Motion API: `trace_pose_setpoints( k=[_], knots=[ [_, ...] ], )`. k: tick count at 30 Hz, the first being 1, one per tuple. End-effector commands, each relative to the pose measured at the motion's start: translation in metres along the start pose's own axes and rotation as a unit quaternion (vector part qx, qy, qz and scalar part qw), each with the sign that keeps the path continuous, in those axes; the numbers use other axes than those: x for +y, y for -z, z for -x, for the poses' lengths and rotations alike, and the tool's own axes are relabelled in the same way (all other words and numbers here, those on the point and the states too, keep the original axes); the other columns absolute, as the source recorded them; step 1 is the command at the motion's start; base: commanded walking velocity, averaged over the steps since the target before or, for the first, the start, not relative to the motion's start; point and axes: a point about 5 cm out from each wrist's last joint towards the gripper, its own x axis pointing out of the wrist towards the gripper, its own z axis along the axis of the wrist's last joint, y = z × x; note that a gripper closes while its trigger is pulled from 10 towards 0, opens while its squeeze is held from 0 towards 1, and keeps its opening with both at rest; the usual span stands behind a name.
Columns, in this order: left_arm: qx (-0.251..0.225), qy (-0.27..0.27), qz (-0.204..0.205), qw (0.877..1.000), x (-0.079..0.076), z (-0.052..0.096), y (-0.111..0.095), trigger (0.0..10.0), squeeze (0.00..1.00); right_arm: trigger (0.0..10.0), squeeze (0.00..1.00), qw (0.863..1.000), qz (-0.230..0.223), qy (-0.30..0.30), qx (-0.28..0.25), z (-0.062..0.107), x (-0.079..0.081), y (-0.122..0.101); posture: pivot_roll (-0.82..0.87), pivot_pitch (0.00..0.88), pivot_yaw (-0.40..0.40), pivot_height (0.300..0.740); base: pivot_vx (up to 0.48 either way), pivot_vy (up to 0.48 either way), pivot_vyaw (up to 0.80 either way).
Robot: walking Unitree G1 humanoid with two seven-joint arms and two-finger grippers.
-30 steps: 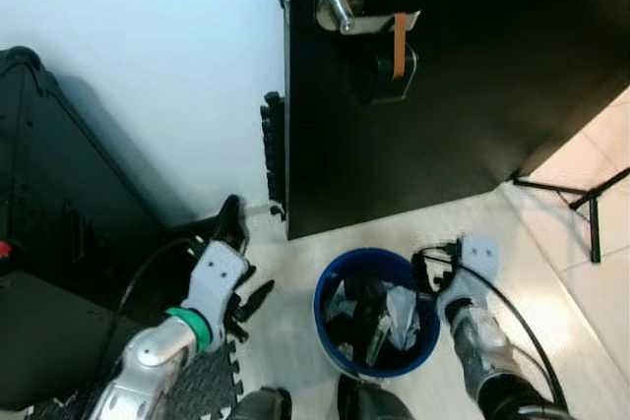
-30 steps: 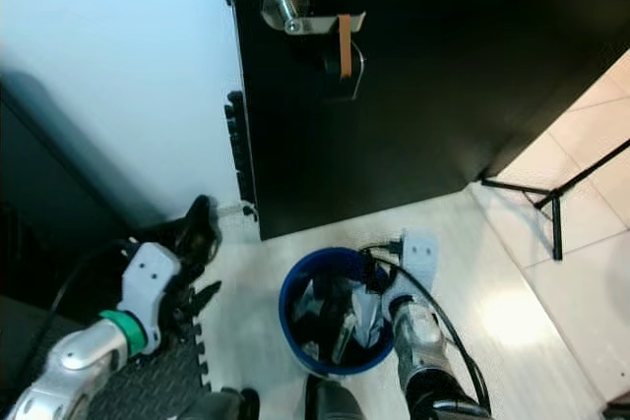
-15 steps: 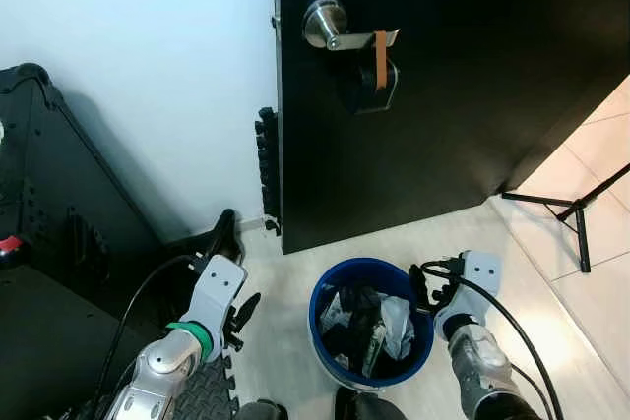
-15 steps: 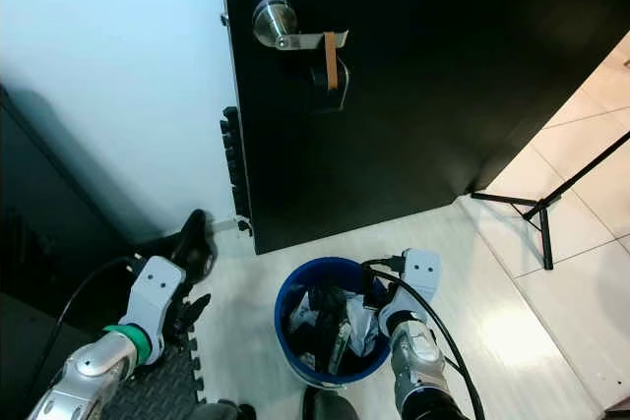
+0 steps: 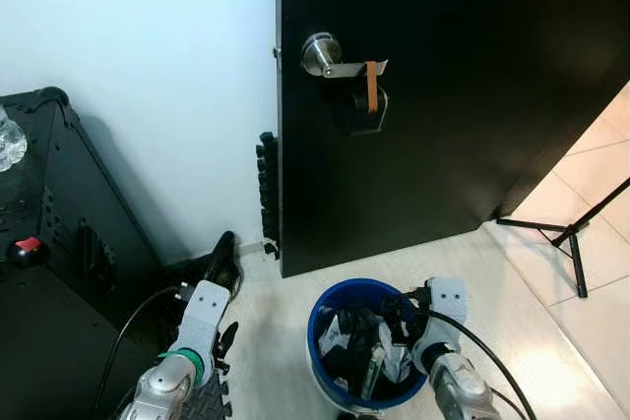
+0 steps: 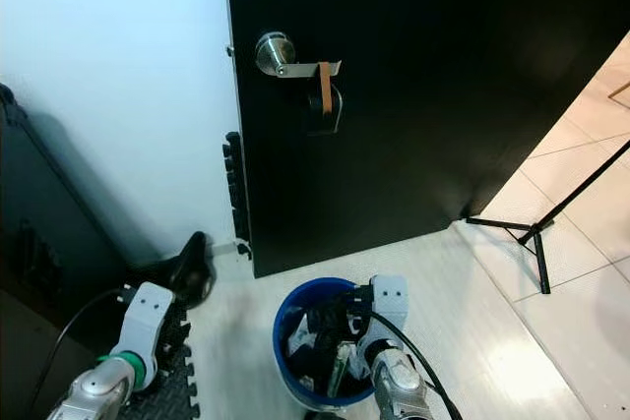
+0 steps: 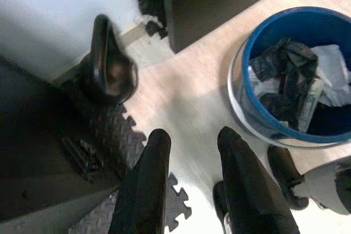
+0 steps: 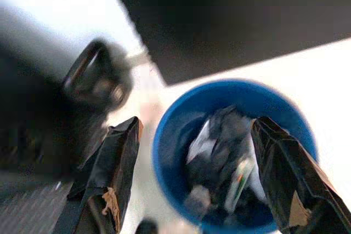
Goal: Clean up the room
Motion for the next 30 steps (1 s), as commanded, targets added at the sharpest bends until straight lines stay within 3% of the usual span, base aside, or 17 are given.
trace_pose_setpoints(
  k=[1,8,16,30],
  knots=[
    [0.003,-0.005,0.0,1.0,0.0,-0.001,0.003,10.0,0.0,10.0,0.0,1.0,-0.001,-0.009,0.022,0.003,0.0,0.008,0.07,0.0,0.028,0.74,0.0,0.0,0.0],
    [-0.002,-0.031,0.032,0.999,0.001,-0.008,-0.001,10.0,0.0,10.0,0.0,1.0,0.021,-0.007,0.019,0.002,0.0,0.005,0.05,0.0,0.018,0.74,0.0,0.0,0.0],
    [-0.008,-0.026,0.036,0.999,-0.004,-0.011,-0.002,10.0,0.0,10.0,0.0,0.999,0.033,-0.009,0.01,0.002,-0.001,0.002,0.04,0.0,0.014,0.74,0.0,0.0,0.0],
    [-0.015,-0.027,0.04,0.999,-0.005,-0.015,-0.005,10.0,0.0,10.0,0.0,0.999,0.033,-0.024,-0.006,-0.001,0.001,-0.005,0.04,0.0,0.01,0.74,-0.323,0.0,0.0]
  ],
)
